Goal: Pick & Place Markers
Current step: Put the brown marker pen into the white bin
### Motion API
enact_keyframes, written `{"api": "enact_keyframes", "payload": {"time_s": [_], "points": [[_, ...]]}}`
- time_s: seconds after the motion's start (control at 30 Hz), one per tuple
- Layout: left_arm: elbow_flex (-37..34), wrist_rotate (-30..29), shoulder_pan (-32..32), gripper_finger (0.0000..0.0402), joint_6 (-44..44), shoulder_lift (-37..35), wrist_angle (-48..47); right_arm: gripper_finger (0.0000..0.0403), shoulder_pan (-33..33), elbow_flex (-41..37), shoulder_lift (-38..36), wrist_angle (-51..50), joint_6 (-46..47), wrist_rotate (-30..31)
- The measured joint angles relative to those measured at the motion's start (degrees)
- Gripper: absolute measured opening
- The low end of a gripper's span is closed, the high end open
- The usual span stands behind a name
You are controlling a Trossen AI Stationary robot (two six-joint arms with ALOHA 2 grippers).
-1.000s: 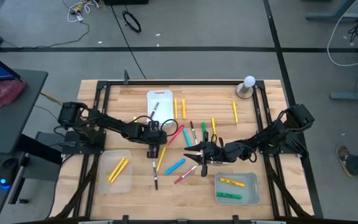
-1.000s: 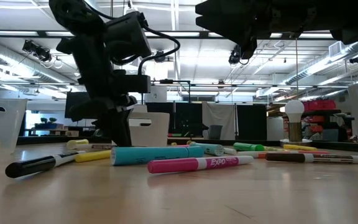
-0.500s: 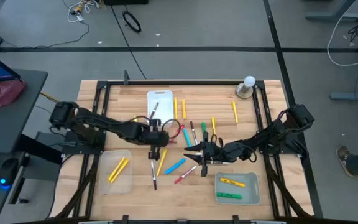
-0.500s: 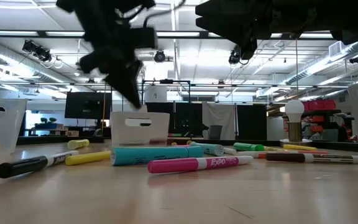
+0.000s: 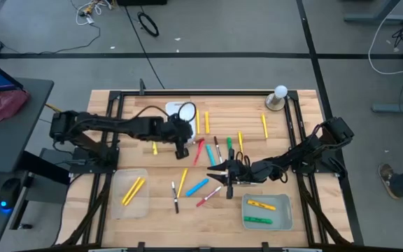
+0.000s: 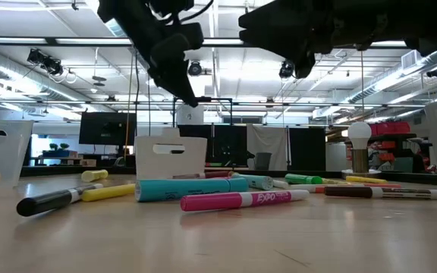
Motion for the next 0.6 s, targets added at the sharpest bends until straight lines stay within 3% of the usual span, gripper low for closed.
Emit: {"api": "enact_keyframes", "payload": {"time_s": [0.17, 0.43, 0.6], "points": [[-3.3, -3.0, -7.5, 0.0005, -2.6, -0.1, 5.9, 0.0109, -2.2, 0.0, -0.1, -5.8, 5.7, -1.4], [-13.7, -13.8, -18.0, 0.0013, -11.7, 0.0, 20.9, 0.012, -15.3, 1.5, -0.5, -23.5, 12.0, -20.4], [-17.9, -21.4, -22.2, 0.0016, -17.4, 0.0, 24.3, 0.0162, -24.5, 8.2, 0.0, -40.4, 4.9, -27.1]]}}
